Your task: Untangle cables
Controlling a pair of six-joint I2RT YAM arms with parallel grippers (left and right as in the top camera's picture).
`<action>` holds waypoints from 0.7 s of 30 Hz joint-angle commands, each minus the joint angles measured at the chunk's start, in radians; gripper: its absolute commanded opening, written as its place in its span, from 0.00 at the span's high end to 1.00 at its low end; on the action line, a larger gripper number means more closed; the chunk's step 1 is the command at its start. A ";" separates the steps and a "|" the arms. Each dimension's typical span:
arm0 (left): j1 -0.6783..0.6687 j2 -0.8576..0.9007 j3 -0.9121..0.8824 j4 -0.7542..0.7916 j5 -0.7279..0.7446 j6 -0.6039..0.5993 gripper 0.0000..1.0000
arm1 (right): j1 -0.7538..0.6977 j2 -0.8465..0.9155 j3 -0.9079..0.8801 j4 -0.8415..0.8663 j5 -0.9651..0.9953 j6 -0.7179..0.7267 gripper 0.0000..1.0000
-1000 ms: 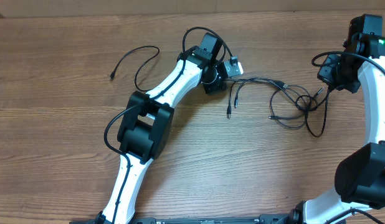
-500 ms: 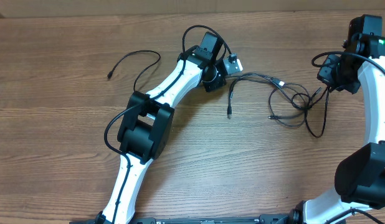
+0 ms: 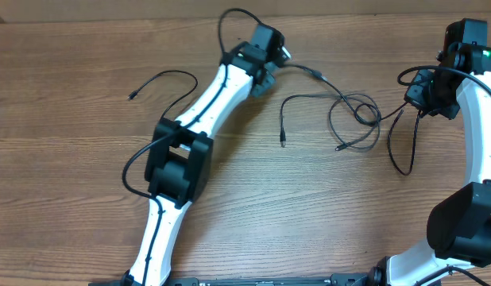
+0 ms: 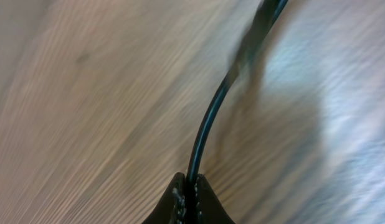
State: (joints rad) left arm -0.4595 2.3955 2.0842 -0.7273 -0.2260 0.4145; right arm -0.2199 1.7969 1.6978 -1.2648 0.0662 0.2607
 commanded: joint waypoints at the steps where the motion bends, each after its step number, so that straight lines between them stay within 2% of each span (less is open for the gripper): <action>1: 0.066 -0.108 0.033 -0.026 -0.077 -0.122 0.96 | 0.006 -0.034 0.018 0.009 0.001 -0.004 0.96; 6: 0.154 -0.196 0.033 -0.109 -0.077 -0.217 0.95 | 0.006 -0.034 0.018 0.010 0.003 -0.004 0.96; 15: 0.231 -0.225 0.032 -0.217 -0.060 -0.251 0.95 | 0.006 -0.034 0.018 0.014 0.002 -0.003 0.96; 16: 0.230 -0.225 0.032 -0.220 -0.061 -0.250 0.91 | 0.006 -0.034 0.018 0.015 0.002 -0.003 0.96; 17: 0.228 -0.225 0.032 -0.220 -0.061 -0.250 0.76 | 0.006 -0.034 0.018 0.017 0.002 -0.003 0.96; 19: 0.220 -0.225 0.032 -0.219 -0.057 -0.236 0.61 | 0.006 -0.034 0.018 0.018 0.002 -0.003 0.96; 20: 0.216 -0.225 0.032 -0.219 -0.052 -0.230 0.43 | 0.006 -0.034 0.018 0.018 0.002 -0.003 0.96; 21: 0.211 -0.225 0.032 -0.219 -0.045 -0.224 0.05 | 0.006 -0.034 0.018 0.018 0.002 -0.003 0.96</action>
State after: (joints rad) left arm -0.2287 2.1880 2.1021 -0.9482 -0.2878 0.1860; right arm -0.2199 1.7969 1.6978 -1.2495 0.0666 0.2611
